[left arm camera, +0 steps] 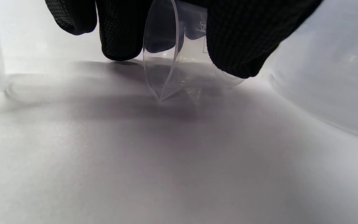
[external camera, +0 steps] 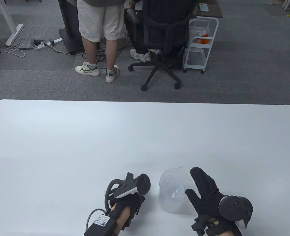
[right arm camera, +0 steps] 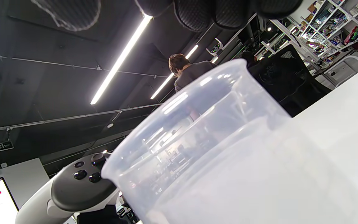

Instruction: Nest plastic beakers

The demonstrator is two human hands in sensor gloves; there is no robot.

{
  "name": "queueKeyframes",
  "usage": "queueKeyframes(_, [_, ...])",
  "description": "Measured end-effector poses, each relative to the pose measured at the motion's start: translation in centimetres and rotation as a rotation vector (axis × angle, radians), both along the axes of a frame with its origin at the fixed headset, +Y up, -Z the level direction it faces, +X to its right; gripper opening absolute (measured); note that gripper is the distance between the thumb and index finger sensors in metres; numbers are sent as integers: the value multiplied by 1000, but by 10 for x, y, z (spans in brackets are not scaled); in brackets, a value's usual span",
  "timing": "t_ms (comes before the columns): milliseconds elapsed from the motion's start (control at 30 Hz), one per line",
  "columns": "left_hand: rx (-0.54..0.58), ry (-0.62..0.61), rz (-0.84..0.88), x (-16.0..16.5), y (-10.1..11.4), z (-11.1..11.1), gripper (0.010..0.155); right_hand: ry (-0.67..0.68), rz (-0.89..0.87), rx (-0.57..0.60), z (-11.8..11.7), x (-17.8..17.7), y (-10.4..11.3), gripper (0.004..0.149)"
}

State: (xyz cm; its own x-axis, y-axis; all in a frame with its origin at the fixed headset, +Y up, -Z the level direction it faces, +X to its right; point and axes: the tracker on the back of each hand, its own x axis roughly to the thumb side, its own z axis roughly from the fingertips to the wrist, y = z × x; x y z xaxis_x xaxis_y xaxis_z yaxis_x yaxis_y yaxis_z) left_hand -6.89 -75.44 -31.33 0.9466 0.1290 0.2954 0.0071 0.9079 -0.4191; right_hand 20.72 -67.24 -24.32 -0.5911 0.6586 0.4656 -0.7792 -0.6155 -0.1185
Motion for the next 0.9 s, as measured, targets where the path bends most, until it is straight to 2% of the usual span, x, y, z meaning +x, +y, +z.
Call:
queueKeyframes(433, [83,-7,48,-2,9,-2,69,-10,4,11,3,3,-1,71])
queueKeyframes(700, [102,43,313,-21,41,0,70,-17,4,20,3,4,0,71])
queueKeyframes(900, [131,2,358,-23,72,4,68,-17,5,16,3,4,-1,71])
